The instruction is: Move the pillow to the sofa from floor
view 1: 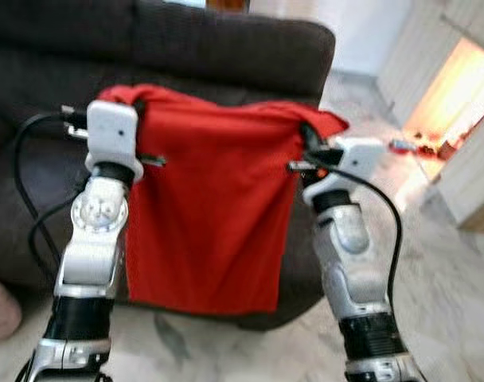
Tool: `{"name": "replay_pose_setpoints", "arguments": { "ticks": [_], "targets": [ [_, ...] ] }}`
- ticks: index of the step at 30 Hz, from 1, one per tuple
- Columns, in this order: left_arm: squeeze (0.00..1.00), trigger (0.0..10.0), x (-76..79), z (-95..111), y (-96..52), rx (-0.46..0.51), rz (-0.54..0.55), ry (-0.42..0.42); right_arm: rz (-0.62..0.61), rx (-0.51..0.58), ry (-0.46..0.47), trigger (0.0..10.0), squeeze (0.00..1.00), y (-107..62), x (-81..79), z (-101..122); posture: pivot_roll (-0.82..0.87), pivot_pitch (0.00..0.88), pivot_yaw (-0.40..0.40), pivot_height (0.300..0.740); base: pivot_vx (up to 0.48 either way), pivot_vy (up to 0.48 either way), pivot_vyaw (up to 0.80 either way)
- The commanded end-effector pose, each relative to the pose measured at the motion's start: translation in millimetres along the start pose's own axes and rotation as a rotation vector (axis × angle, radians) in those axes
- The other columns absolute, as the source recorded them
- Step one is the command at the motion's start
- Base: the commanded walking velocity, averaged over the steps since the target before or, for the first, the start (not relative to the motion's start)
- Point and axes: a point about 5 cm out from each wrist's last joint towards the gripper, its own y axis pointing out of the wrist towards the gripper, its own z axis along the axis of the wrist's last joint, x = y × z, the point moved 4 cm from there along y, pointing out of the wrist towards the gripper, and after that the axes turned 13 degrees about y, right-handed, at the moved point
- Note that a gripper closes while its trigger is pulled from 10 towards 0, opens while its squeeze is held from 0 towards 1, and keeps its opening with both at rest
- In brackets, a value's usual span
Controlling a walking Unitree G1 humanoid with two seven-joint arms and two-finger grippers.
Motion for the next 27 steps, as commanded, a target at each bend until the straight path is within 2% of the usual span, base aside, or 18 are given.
{"name": "replay_pose_setpoints", "arguments": {
  "ticks": [1,4,10,27],
  "targets": [
    [0.0,10.0,-10.5,25.5,7.2,0.088,0.034,0.004,0.056,0.127,0.003,10.0,0.0,9.1,-15.8,35.1,0.16,0.0,-0.135,0.74,0.274,0.0,0.0],
    [0.0,10.0,-12.7,27.1,8.6,0.091,0.039,0.007,0.056,0.135,0.007,10.0,0.0,10.2,-16.6,37.6,0.16,0.0,-0.135,0.74,0.275,0.0,0.0],
    [0.0,10.0,-18.6,35.1,11.3,0.11,0.052,0.015,0.079,0.194,0.028,10.0,0.0,14.6,-26.2,57.8,0.17,0.0,-0.14,0.74,0.276,0.0,0.0],
    [0.0,10.0,-21.1,43.2,13.2,0.129,0.062,0.014,0.115,0.308,0.044,10.0,0.0,23.4,-37.4,94.5,0.17,0.0,-0.146,0.74,0.278,0.0,0.0]
  ]
}}
